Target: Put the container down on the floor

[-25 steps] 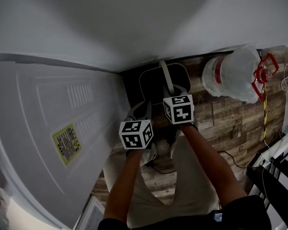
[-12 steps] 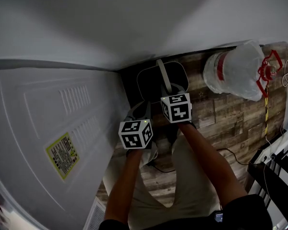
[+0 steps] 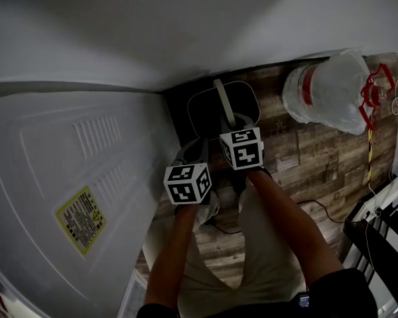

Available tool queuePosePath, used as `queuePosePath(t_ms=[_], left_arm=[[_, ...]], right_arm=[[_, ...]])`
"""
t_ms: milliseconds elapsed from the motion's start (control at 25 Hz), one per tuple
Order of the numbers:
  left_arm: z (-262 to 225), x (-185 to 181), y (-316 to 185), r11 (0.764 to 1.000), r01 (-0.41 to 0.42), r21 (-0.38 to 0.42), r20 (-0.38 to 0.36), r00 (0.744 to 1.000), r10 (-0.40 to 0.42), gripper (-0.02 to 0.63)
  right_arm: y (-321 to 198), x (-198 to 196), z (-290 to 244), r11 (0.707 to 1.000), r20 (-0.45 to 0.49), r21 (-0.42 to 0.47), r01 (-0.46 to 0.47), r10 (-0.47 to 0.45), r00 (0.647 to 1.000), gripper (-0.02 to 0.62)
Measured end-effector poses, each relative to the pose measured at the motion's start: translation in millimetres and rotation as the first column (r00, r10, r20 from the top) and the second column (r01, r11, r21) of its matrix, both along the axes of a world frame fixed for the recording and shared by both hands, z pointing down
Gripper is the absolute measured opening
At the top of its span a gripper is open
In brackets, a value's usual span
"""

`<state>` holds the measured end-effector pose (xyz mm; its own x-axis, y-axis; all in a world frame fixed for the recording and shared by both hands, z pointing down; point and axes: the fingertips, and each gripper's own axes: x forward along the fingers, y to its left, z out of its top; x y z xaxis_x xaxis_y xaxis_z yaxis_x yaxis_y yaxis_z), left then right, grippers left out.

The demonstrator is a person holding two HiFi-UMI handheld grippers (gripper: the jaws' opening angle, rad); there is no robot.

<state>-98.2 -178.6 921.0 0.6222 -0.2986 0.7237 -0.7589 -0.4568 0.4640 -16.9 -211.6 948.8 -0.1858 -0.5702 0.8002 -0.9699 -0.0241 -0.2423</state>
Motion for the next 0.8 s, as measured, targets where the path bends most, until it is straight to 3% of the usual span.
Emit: queuePosePath(t_ms=[480,800], left_arm=[[3.7,5.0,23.4,0.998,-0.006,-0.057,0.009,1.000,0.006,0.014],[5.7,31.8,32.0,0.997,-0.038,-0.064,0.012,0.999,0.039,0.014]], right_arm=[[29.8,8.6,7.7,0.999,-0.021,-0.044,-0.002,0.001,1.000,0.031],[43.3,30.5,16.6,0.998,-0.034,-0.051,0.030,-0.032,0.999,0.032]])
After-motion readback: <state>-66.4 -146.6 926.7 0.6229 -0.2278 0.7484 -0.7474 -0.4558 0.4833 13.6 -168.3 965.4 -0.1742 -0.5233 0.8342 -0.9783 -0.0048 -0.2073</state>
